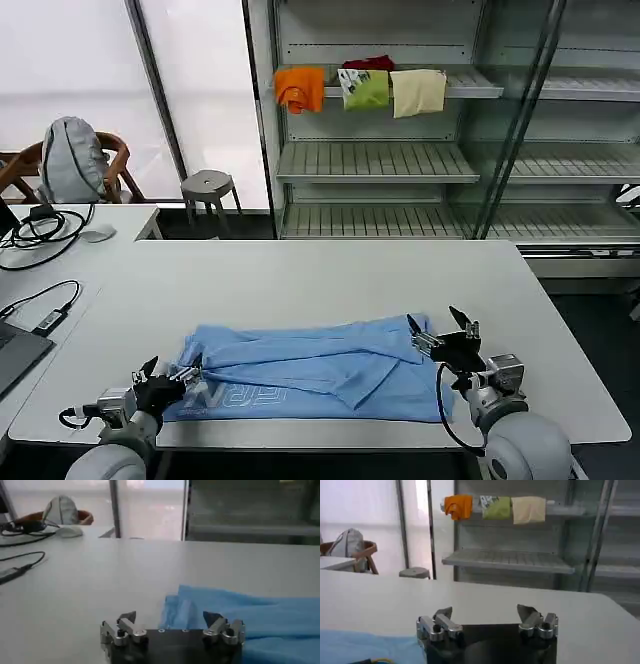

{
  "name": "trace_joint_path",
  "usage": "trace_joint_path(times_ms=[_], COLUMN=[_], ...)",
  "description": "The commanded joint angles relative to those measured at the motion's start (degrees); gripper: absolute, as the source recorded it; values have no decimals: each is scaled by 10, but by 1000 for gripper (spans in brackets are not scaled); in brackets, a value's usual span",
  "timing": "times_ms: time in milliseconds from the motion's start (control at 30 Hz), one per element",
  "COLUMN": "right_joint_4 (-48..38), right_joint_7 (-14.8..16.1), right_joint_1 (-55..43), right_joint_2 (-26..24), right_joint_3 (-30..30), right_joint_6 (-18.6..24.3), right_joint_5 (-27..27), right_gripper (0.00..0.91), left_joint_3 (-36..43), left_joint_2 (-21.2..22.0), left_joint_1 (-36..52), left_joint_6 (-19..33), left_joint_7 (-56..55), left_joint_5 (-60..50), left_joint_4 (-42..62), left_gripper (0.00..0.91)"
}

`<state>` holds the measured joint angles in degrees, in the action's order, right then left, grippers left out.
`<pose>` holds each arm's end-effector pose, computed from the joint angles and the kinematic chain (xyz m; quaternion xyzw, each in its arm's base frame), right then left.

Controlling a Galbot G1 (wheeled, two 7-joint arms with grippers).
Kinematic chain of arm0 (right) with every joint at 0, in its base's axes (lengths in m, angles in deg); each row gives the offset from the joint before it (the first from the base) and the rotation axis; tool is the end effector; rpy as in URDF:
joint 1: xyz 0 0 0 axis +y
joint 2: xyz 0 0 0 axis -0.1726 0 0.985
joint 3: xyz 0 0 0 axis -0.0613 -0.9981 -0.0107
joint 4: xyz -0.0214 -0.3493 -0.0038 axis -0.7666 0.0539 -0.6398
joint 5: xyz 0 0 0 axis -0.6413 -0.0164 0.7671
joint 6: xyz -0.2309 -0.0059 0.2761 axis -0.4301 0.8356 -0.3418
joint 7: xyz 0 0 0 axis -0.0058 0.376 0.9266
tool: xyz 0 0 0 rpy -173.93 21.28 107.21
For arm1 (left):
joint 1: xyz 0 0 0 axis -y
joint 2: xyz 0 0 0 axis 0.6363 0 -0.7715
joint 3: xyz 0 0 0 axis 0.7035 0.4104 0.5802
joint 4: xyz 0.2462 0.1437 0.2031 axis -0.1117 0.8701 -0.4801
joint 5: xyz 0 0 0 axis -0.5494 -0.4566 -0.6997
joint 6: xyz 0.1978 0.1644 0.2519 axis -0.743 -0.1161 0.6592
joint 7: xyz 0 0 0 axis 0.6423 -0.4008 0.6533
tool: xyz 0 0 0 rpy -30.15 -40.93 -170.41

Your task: Fold and organize the clothes.

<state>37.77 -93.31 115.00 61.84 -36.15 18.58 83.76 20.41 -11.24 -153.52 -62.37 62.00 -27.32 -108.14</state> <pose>0.2467 -0.0479 -0.2102 0.0894 -0.9884 0.0299 0.1195 0.2247 0.0865 -0.2637 0.0500 -0.9711 0.0173 0.2328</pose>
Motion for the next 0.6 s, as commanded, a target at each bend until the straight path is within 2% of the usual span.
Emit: trace_joint_path(times_ms=[33,67,100,133,167,233,600], right_joint_4=[13,13,11,10,9,9,6], right_joint_7=[1,1,1,1,1,0,-1], right_joint_1=[13,12,11,11,10,10,14], right_joint_2=[1,1,1,2,2,3,5], right_joint_3=[12,12,11,10,9,8,4], right_joint_6=[2,2,2,2,2,2,2], right_joint_5=[-7,-7,-8,-9,-10,-11,-15], right_gripper=[907,907,907,907,907,907,907], left_joint_3=[16,17,19,21,24,31,57], left_joint_2=[11,12,13,14,16,19,34], left_joint_1=[-1,0,1,2,2,1,4], left_joint_6=[13,14,14,14,13,13,15], left_joint_7=[-43,-43,-43,-43,-43,-42,-39], left_joint_5=[20,20,20,20,20,19,6], left_joint_4=[3,3,3,4,4,4,20], left_gripper=[907,907,746,514,181,10,10])
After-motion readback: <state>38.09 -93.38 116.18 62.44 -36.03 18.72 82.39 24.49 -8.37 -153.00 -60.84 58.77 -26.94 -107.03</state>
